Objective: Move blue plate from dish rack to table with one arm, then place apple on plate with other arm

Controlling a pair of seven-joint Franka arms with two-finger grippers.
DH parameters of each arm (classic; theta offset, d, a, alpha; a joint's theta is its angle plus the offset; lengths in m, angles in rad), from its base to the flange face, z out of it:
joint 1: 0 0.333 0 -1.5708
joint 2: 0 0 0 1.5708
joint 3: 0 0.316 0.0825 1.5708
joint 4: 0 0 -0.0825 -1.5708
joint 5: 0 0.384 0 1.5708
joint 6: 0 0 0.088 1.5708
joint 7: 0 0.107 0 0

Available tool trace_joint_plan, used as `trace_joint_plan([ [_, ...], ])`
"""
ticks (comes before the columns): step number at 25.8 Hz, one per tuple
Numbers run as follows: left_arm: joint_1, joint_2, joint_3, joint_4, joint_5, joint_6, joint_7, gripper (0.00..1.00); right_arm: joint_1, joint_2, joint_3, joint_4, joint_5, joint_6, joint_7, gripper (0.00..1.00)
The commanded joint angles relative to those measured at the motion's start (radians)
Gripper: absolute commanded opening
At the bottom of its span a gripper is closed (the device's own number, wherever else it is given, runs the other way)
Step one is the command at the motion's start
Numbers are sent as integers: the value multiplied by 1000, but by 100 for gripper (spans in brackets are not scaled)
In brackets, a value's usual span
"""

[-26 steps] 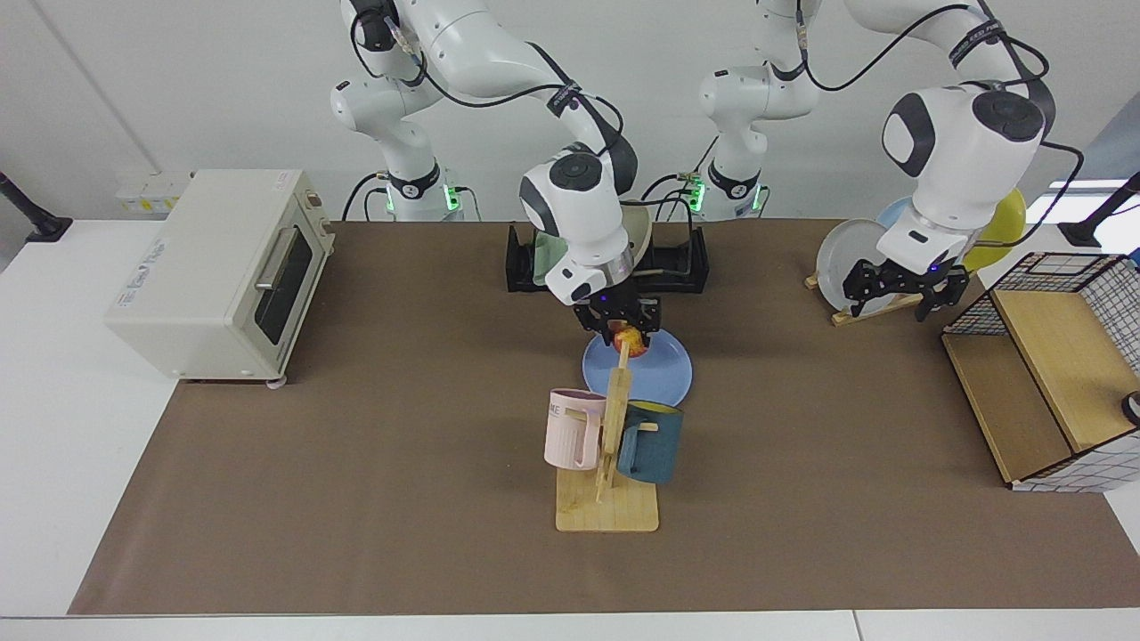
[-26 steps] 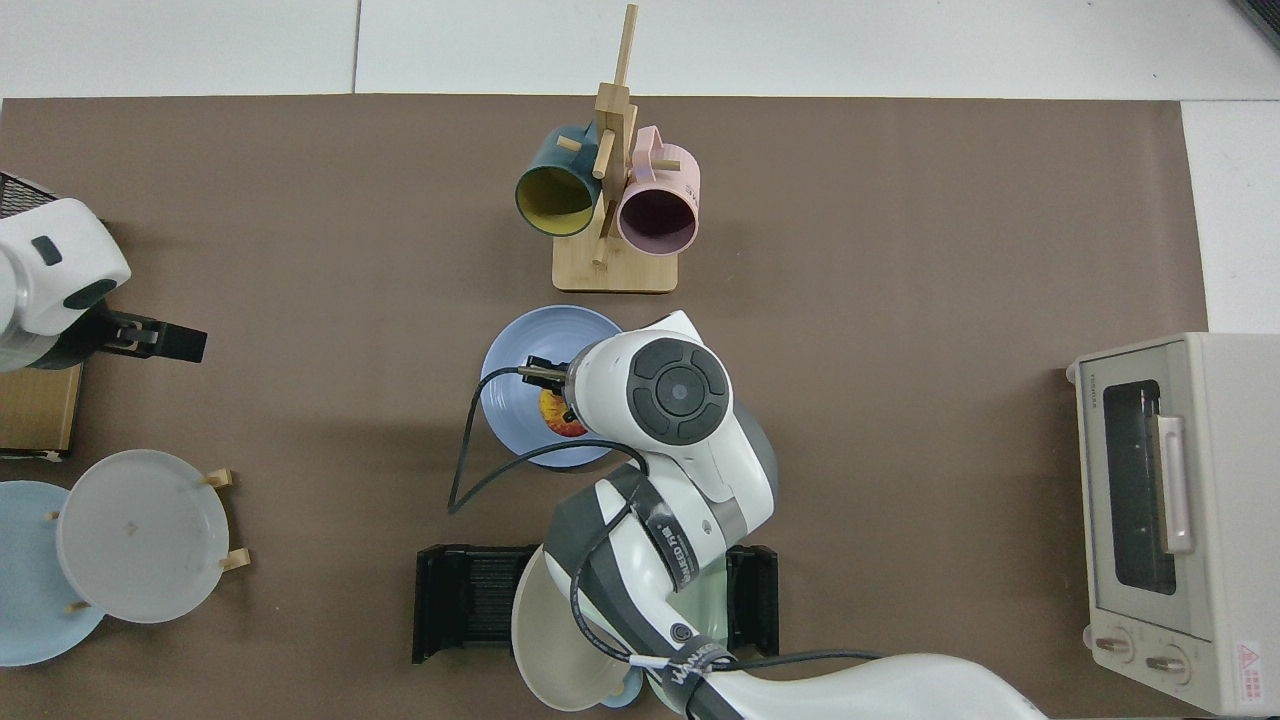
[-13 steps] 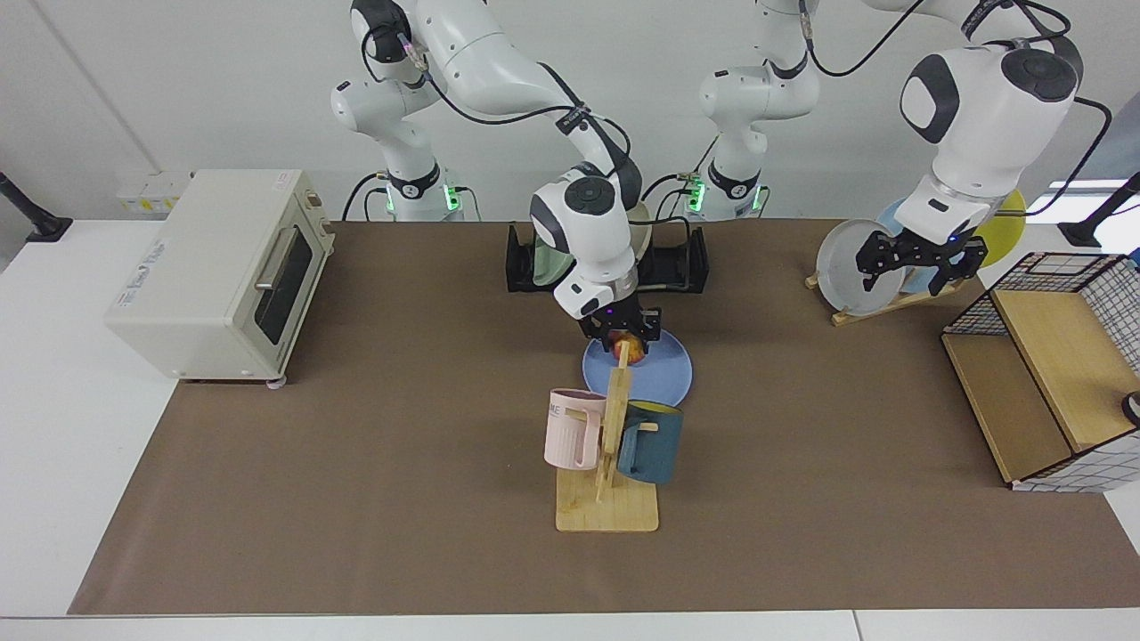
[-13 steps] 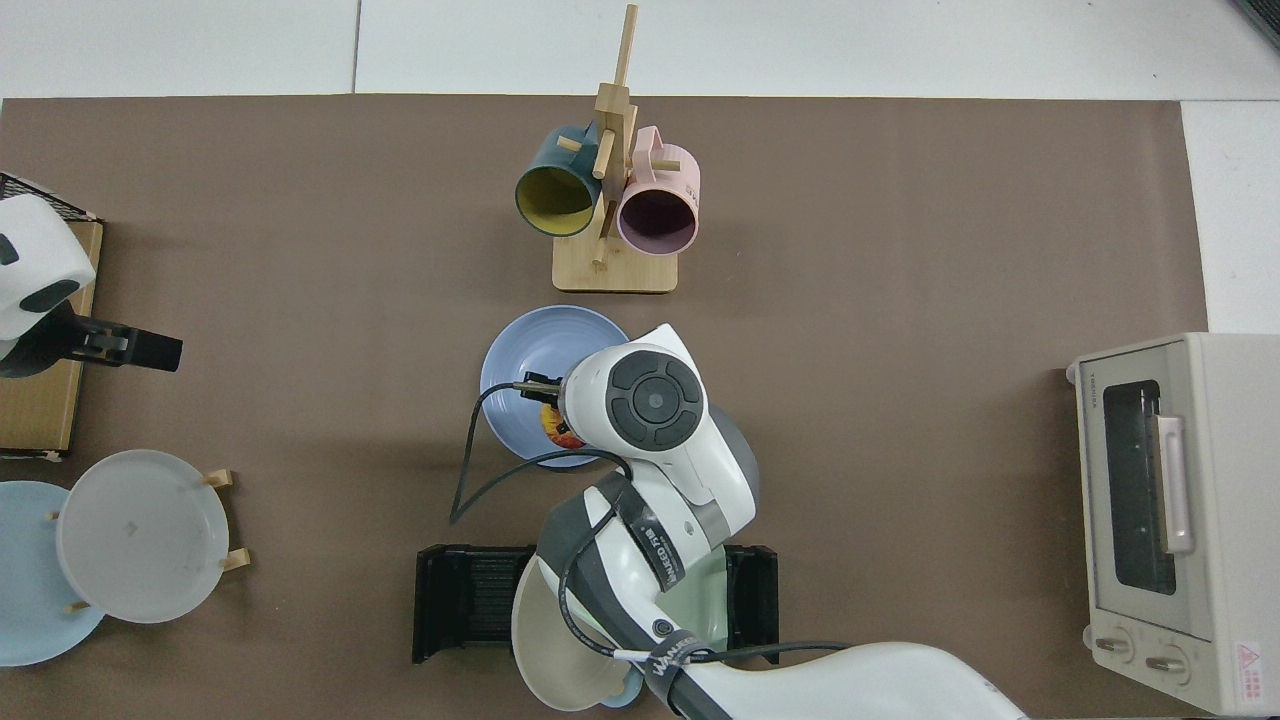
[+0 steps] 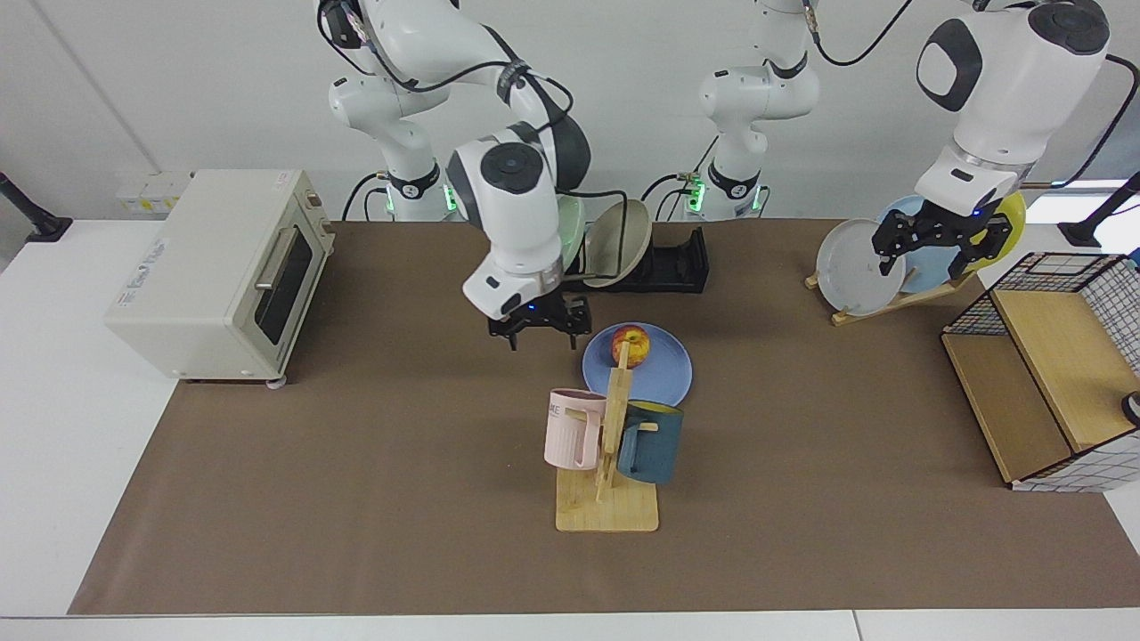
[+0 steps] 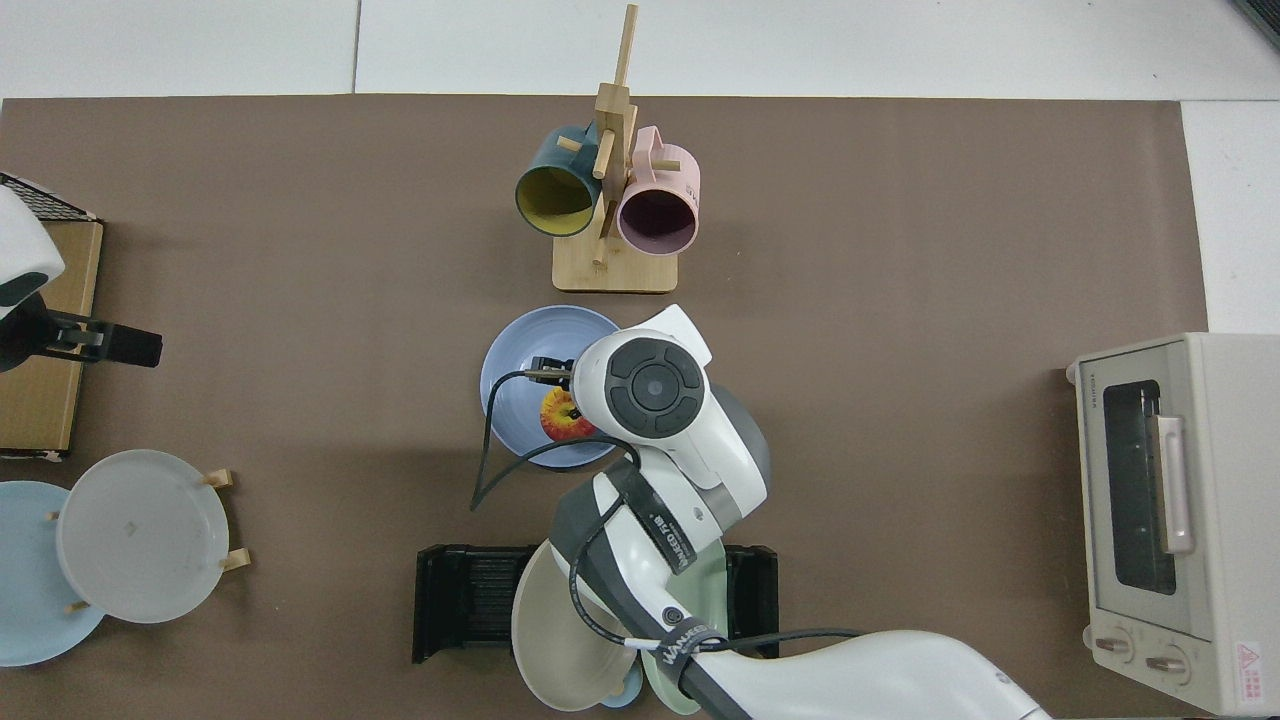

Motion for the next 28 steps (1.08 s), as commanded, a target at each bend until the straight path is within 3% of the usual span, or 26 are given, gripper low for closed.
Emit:
trace_joint_plan([
  [1, -1, -6, -2, 12, 15, -28, -3, 100, -85, -119, 5, -20, -18, -166, -194, 100],
  [5, 1, -7, 1, 13, 12, -27, -1, 100, -201, -207, 3, -23, -43, -313, -413, 100],
  [8, 2, -7, 1, 24, 10, -31, -1, 100, -258, -269, 0, -37, -72, -352, -522, 100],
  [11, 2, -7, 1, 25, 7, -34, -3, 100, -309, -316, 2, -48, -93, -357, -530, 100],
  [17, 1, -7, -5, 32, 2, -36, -27, 100, -321, -340, -1, -54, -141, -369, -531, 100],
  [28, -15, 8, -11, 91, -2, -91, -59, 100, -358, -342, 2, -59, -121, -350, -527, 100],
])
